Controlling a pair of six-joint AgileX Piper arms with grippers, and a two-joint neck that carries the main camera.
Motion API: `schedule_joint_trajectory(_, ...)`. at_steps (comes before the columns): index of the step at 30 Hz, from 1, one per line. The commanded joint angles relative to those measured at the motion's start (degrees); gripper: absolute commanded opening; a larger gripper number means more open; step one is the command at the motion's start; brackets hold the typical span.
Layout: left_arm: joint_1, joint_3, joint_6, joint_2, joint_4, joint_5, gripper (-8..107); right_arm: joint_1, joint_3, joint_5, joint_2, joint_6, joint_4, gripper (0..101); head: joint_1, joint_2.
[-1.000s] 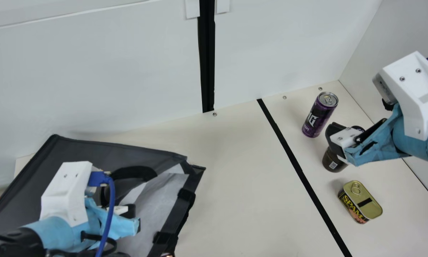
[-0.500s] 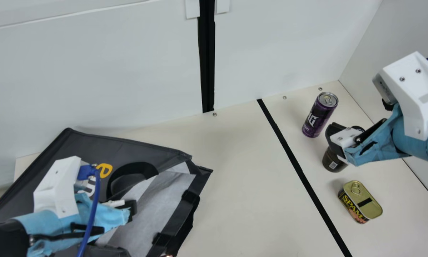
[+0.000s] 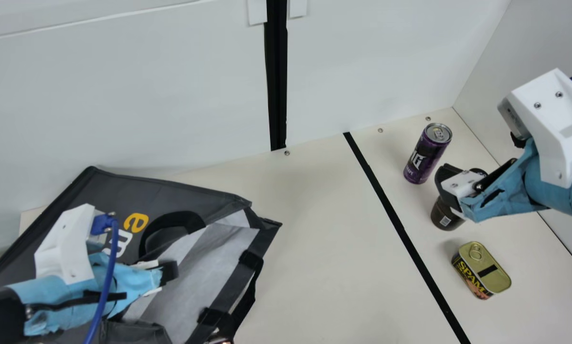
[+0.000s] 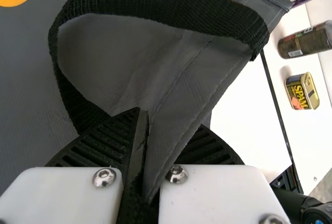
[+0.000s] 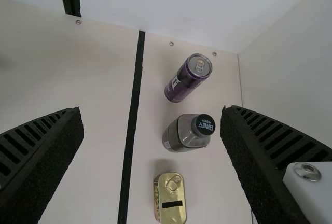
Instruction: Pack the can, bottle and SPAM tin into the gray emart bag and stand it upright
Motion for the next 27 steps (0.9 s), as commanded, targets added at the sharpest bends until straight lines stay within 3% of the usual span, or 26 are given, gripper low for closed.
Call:
schedule_joint_trajectory(1, 0.3, -0.1, 0.3, 0.2, -0.1, 0.0, -8, 0.0, 0.0, 0.0, 0.0, 0.0, 0.0, 95, -1.3, -0.1)
schedule_joint_trajectory(27, 3.0, -2.7, 0.8, 1.7, 0.6, 0.1, -8, 0.0, 0.0, 0.0, 0.0, 0.0, 0.0, 95, -1.3, -0.1)
